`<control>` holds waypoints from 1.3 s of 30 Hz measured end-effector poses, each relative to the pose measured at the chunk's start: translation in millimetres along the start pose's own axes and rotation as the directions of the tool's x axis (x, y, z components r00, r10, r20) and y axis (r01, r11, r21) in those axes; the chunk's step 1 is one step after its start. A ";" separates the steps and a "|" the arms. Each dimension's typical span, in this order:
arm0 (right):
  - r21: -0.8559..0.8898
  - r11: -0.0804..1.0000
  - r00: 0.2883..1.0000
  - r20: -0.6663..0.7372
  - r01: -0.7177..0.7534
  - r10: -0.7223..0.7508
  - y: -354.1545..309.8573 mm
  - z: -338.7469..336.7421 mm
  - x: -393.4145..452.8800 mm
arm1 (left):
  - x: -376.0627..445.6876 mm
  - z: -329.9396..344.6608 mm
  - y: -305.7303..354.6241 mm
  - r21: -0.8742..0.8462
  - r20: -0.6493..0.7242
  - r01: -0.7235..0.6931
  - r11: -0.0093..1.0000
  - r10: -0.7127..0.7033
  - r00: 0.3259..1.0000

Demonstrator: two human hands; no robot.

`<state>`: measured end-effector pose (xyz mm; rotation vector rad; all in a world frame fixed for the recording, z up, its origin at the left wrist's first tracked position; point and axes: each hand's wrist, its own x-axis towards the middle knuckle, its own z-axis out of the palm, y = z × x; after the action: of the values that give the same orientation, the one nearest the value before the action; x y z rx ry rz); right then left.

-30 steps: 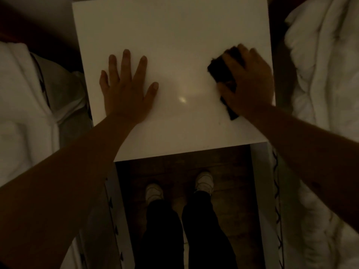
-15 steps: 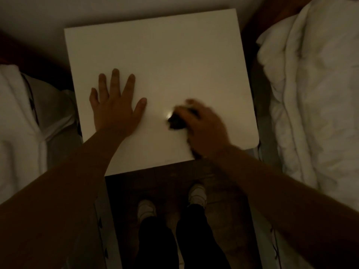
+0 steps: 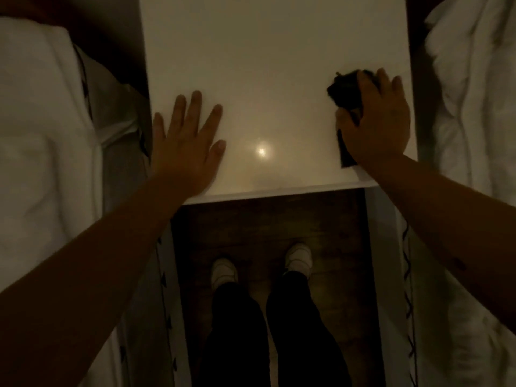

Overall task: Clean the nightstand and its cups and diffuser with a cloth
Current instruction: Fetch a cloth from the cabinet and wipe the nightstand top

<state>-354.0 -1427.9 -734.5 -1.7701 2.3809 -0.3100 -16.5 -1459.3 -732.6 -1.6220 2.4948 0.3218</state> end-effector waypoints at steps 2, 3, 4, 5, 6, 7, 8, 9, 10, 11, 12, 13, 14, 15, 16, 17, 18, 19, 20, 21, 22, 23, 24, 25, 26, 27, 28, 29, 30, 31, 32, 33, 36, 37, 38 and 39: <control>0.003 1.000 1.000 0.006 0.011 -0.011 -16.8 4.0 -11.5 | -27.8 5.0 -0.5 -0.009 -0.009 0.031 0.999 -0.031 0.999; 0.000 1.000 1.000 0.011 0.026 -0.026 -26.1 5.7 -19.0 | -32.9 5.8 0.6 -0.032 -0.008 0.034 0.999 -0.034 0.999; 0.002 0.999 0.999 0.019 0.046 -0.046 -36.2 7.3 -26.7 | -32.8 6.2 0.2 -0.048 -0.008 0.039 0.998 -0.039 0.999; 0.012 0.998 0.997 0.026 0.066 -0.066 -46.0 8.4 -34.3 | -30.1 6.5 -0.6 -0.055 -0.009 0.042 0.998 -0.042 0.999; 0.028 0.997 0.996 0.030 0.078 -0.079 -57.0 9.5 -41.7 | -28.2 6.7 -2.0 -0.061 -0.008 0.040 0.997 -0.040 0.999; 0.042 0.996 0.996 0.031 0.083 -0.084 -67.5 10.9 -48.7 | -26.9 6.9 -2.5 -0.074 -0.011 0.032 0.997 -0.033 0.999; 0.050 0.995 0.996 0.035 0.084 -0.086 -79.0 13.0 -56.0 | -27.0 7.6 -2.8 -0.098 -0.026 0.022 0.995 -0.024 0.999; 0.055 0.994 0.994 0.043 0.094 -0.096 -93.0 16.2 -64.5 | -28.5 8.0 -4.2 -0.145 -0.047 0.018 0.989 -0.025 0.999; 0.066 0.992 0.992 0.050 0.111 -0.114 -107.6 19.6 -72.8 | -29.5 8.3 -4.6 -0.214 -0.074 0.016 0.977 -0.033 0.997; 0.085 0.987 0.988 0.057 0.135 -0.140 -124.3 23.7 -81.0 | -29.9 7.9 -5.9 -0.312 -0.104 0.019 0.950 -0.055 0.993; 0.105 0.981 0.983 0.065 0.163 -0.170 -141.7 28.4 -88.6 | -29.2 6.7 -7.2 -0.454 -0.120 0.028 0.891 -0.092 0.989; 0.122 0.974 0.977 0.073 0.191 -0.201 -159.9 33.5 -95.4 | -28.7 3.4 -8.7 -0.634 -0.104 0.048 0.772 -0.147 0.984; 0.135 0.965 0.969 0.080 0.223 -0.235 -180.3 39.8 -101.8 | -29.3 -1.6 -11.5 -0.810 -0.061 0.082 0.581 -0.222 0.973; 0.142 0.955 0.959 0.081 0.259 -0.272 -199.5 45.1 -106.0 | -29.2 -6.7 -13.7 -0.929 0.005 0.112 0.354 -0.290 0.957; 0.152 0.943 0.948 0.080 0.295 -0.309 -219.6 50.9 -110.8 | -32.3 -10.1 -18.8 -0.975 0.058 0.127 0.180 -0.346 0.936; 0.164 0.929 0.935 0.078 0.331 -0.347 -236.8 55.6 -114.2 | -36.4 -14.6 -23.3 -0.983 0.091 0.146 0.108 -0.401 0.912; 0.179 0.912 0.919 0.074 0.369 -0.386 -250.0 59.2 -117.1 | -41.5 -17.3 -27.7 -0.980 0.114 0.174 0.097 -0.447 0.887; 0.193 0.891 0.900 0.068 0.411 -0.430 -260.8 63.0 -119.7 | -47.7 -19.1 -33.4 -0.972 0.138 0.213 0.103 -0.484 0.864; 0.191 0.868 0.876 0.065 0.459 -0.478 -265.8 65.6 -120.0 | -52.4 -19.0 -37.9 -0.960 0.174 0.260 0.101 -0.512 0.841; 0.176 0.842 0.847 0.070 0.510 -0.527 -267.5 67.3 -120.7 | -59.3 -17.0 -42.1 -0.947 0.215 0.307 0.092 -0.530 0.821; 0.156 0.813 0.813 0.081 0.561 -0.577 -265.7 67.7 -120.4 | -66.6 -14.1 -44.8 -0.938 0.248 0.339 0.078 -0.533 0.809; 0.137 0.779 0.775 0.095 0.612 -0.625 -261.3 67.6 -119.9 | -74.2 -12.2 -44.8 -0.930 0.273 0.360 0.072 -0.520 0.809; 0.115 0.743 0.736 0.106 0.659 -0.669 -255.5 66.1 -118.8 | -81.3 -10.6 -42.7 -0.926 0.287 0.371 0.073 -0.504 0.815; 0.091 0.708 0.700 0.109 0.700 -0.706 -249.2 64.4 -117.6 | -87.8 -9.2 -39.2 -0.925 0.297 0.374 0.067 -0.486 0.822; 0.065 0.683 0.675 0.112 0.728 -0.729 -240.0 61.1 -115.8 | -93.3 -7.5 -32.8 -0.928 0.304 0.369 0.047 -0.472 0.827; 0.042 0.670 0.662 0.120 0.741 -0.740 -228.6 57.5 -113.6 | -97.0 -6.1 -25.3 -0.929 0.310 0.367 0.033 -0.467 0.828; 0.027 0.668 0.660 0.129 0.744 -0.740 -215.7 54.7 -112.6 | -99.9 -4.2 -19.2 -0.927 0.314 0.374 0.036 -0.473 0.823; 0.012 0.672 0.664 0.142 0.740 -0.734 -199.5 49.9 -110.4 | -101.0 -3.4 -11.8 -0.920 0.316 0.388 0.053 -0.483 0.816; -0.001 0.679 0.671 0.154 0.734 -0.725 -182.2 45.0 -108.8 | -102.2 -2.1 -5.7 -0.910 0.313 0.405 0.084 -0.500 0.807; -0.017 0.688 0.680 0.165 0.726 -0.714 -162.9 38.8 -106.5 | -103.4 -2.1 1.1 -0.902 0.302 0.416 0.118 -0.518 0.800; -0.035 0.697 0.690 0.178 0.716 -0.701 -143.0 33.0 -103.5 | -104.3 -1.1 6.1 -0.898 0.285 0.417 0.142 -0.534 0.796; -0.052 0.709 0.703 0.196 0.703 -0.683 -123.2 27.4 -100.7 | -105.6 -0.5 10.1 -0.898 0.270 0.412 0.156 -0.545 0.794; -0.107 0.765 0.765 0.226 0.635 -0.603 -65.6 9.2 -93.6 | -106.9 1.7 17.7 -0.897 0.234 0.403 0.184 -0.576 0.784; -0.118 0.787 0.789 0.222 0.605 -0.573 -48.7 3.8 -92.5 | -107.5 2.3 19.2 -0.892 0.224 0.407 0.196 -0.590 0.776; -0.124 0.811 0.813 0.216 0.572 -0.540 -32.5 -1.5 -92.3 | -108.3 2.5 20.4 -0.885 0.209 0.412 0.217 -0.605 0.768; -0.128 0.833 0.835 0.215 0.538 -0.506 -17.3 -7.4 -92.5 | -109.0 2.0 21.8 -0.877 0.189 0.413 0.244 -0.616 0.765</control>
<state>-313.2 -1343.7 -722.5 -2.4135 1.8128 0.0110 7.7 -1354.1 -706.3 -2.8514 1.6238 1.6774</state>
